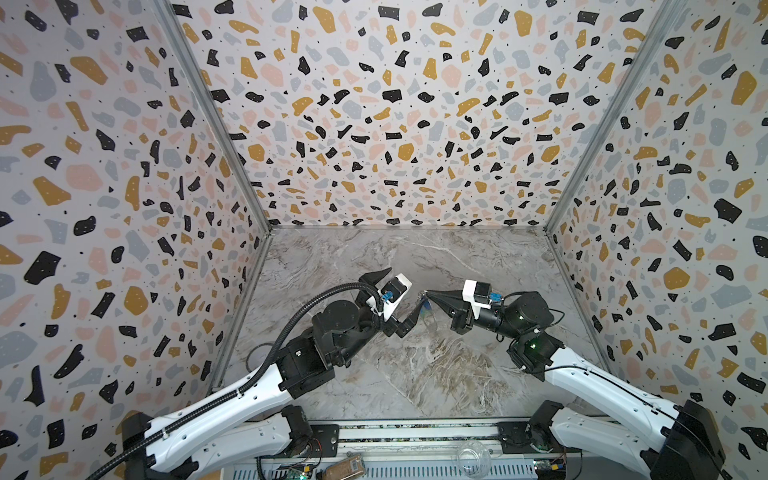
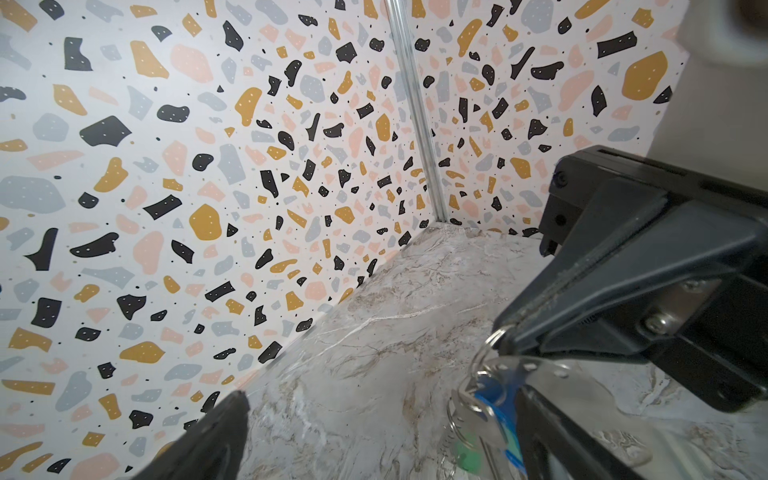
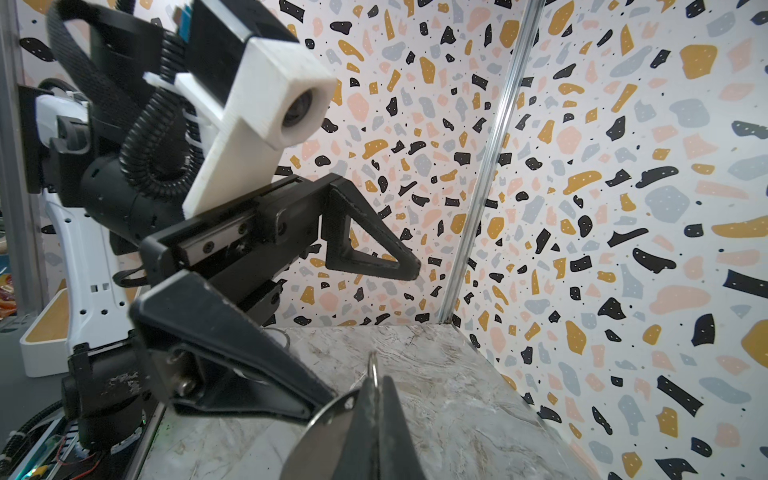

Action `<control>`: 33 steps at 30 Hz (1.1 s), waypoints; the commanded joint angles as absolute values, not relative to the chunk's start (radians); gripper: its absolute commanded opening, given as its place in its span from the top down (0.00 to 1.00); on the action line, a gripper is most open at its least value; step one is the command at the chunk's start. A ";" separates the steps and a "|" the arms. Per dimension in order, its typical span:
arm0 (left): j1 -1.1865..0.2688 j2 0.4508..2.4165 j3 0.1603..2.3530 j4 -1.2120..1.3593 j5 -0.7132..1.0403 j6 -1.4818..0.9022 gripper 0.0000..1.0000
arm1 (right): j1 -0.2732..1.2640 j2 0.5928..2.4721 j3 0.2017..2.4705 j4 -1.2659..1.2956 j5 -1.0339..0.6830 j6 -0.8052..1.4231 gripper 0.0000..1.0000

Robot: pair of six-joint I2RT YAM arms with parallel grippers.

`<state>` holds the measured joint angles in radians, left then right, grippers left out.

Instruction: Remove the keys from the keyring

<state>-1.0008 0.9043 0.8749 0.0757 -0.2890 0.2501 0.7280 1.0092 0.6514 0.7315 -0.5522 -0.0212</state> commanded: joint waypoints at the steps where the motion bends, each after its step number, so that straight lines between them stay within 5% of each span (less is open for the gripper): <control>1: -1.007 0.869 0.858 0.116 -0.350 0.240 0.01 | 0.735 0.999 0.670 0.784 -0.506 0.016 1.00; 10: -1.006 0.832 0.779 0.182 -0.266 0.203 0.01 | 0.735 1.002 0.667 0.822 -0.529 0.033 1.00; 20: -1.007 0.894 0.787 0.216 -0.099 0.194 0.16 | 0.735 1.002 0.644 0.868 -0.560 0.043 1.00; 33: -1.006 0.949 0.804 0.244 -0.091 0.170 0.40 | 0.735 0.995 0.630 0.903 -0.568 0.046 1.00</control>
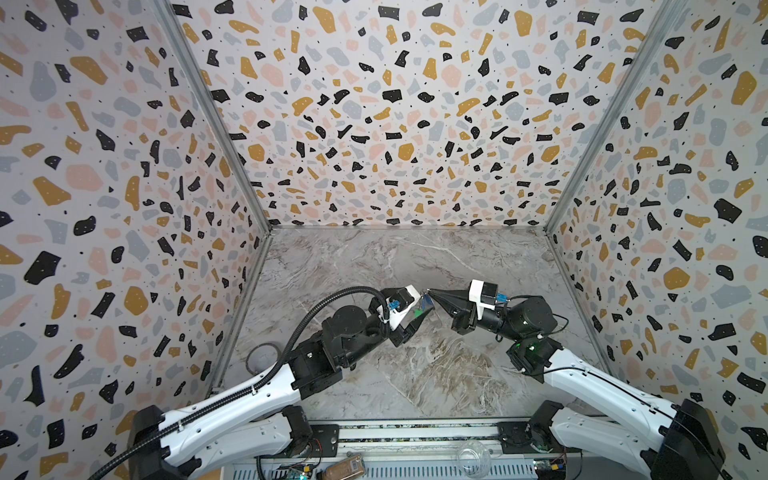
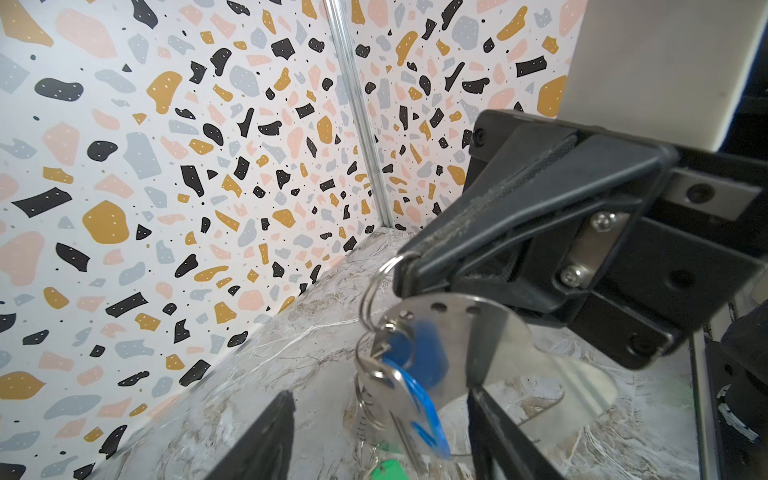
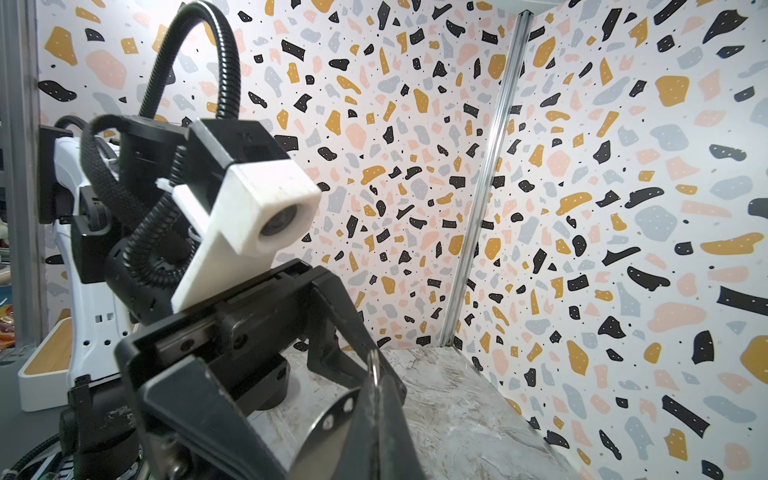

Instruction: Remove the keys from the keyring

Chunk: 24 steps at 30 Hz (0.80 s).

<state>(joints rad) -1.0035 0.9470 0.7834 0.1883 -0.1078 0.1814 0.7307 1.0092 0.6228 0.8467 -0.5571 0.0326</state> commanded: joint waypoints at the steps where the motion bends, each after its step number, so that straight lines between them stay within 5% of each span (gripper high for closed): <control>1: -1.006 0.952 0.804 0.244 -0.091 0.172 0.41 | 0.734 0.995 0.630 0.903 -0.566 0.045 1.00; 24: -1.006 0.988 0.813 0.291 -0.072 0.179 0.89 | 0.736 0.994 0.635 0.900 -0.540 0.042 1.00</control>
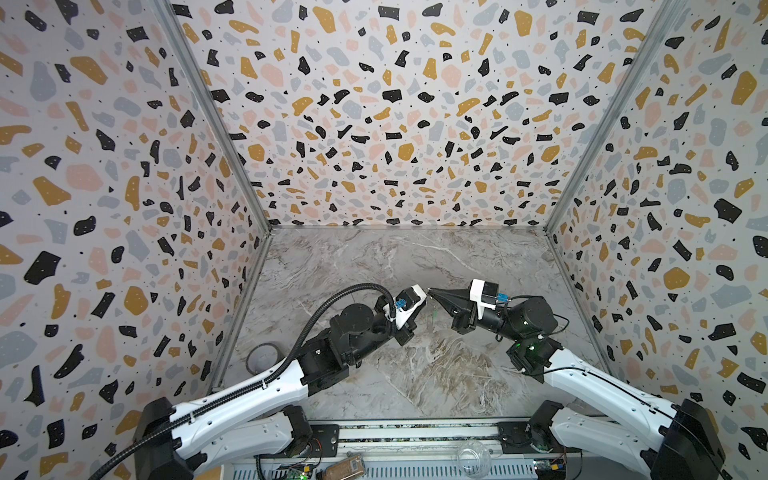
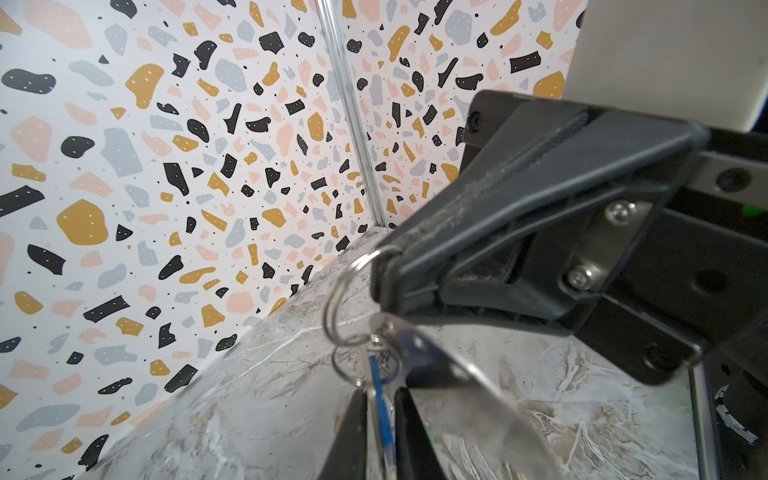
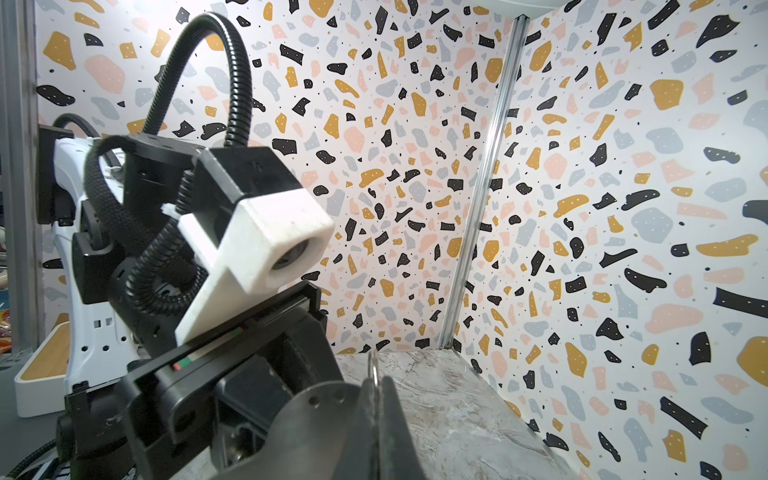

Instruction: Remove the keys from the keyring

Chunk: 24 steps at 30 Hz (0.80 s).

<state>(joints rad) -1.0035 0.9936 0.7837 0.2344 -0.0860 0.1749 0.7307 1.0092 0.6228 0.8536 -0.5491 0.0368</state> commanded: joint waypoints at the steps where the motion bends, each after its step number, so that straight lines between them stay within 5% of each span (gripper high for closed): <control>1: -1.006 0.988 0.813 0.291 -0.073 0.180 0.91 | 0.736 0.994 0.635 0.897 -0.538 0.042 1.00; 6: -1.006 0.985 0.815 0.284 -0.077 0.190 1.00 | 0.736 0.990 0.633 0.888 -0.527 0.032 1.00; 24: -1.006 0.956 0.836 0.205 -0.199 0.200 1.00 | 0.735 0.955 0.606 0.861 -0.432 -0.008 1.00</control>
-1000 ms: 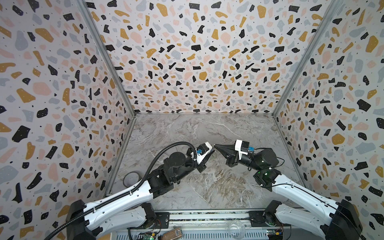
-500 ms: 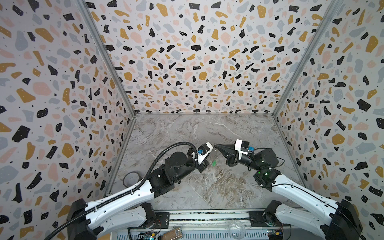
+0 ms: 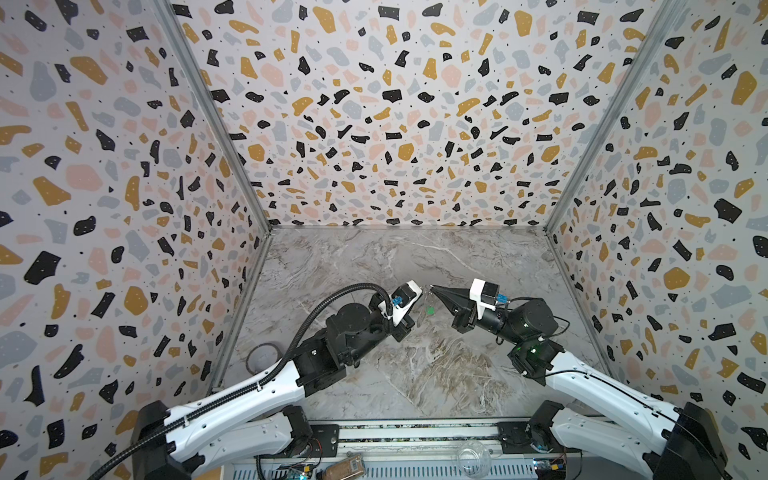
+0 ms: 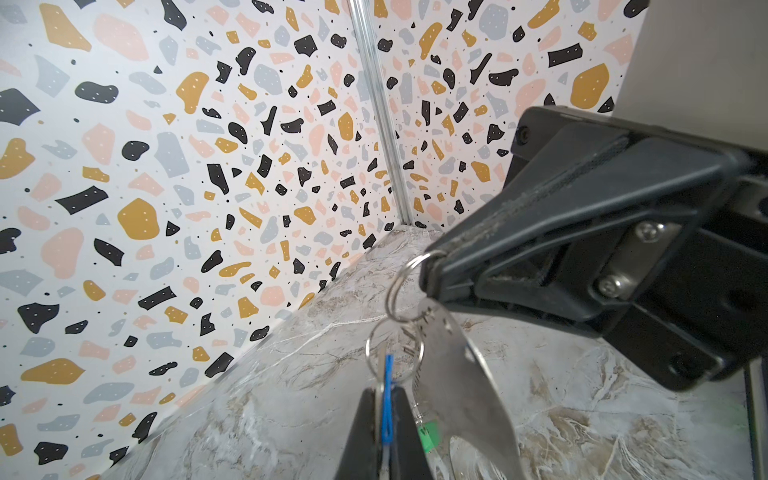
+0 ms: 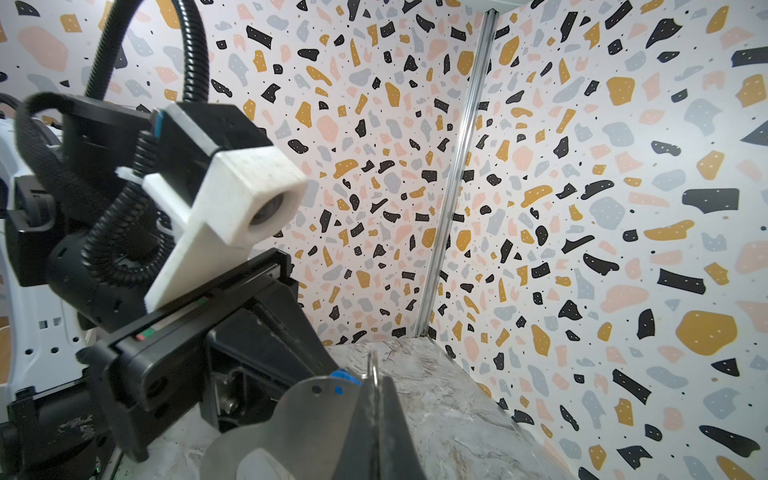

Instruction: Remove the keys from the keyring

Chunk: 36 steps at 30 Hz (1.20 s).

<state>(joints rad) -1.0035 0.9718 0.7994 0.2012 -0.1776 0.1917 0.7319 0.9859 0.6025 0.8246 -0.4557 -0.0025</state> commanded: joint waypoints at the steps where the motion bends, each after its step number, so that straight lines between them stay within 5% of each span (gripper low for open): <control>1: -1.006 0.953 0.836 0.204 -0.200 0.199 1.00 | 0.735 0.953 0.604 0.866 -0.426 -0.009 1.00; 36: -1.006 0.963 0.892 0.166 -0.174 0.266 1.00 | 0.678 0.961 0.533 0.978 -0.578 -0.033 1.00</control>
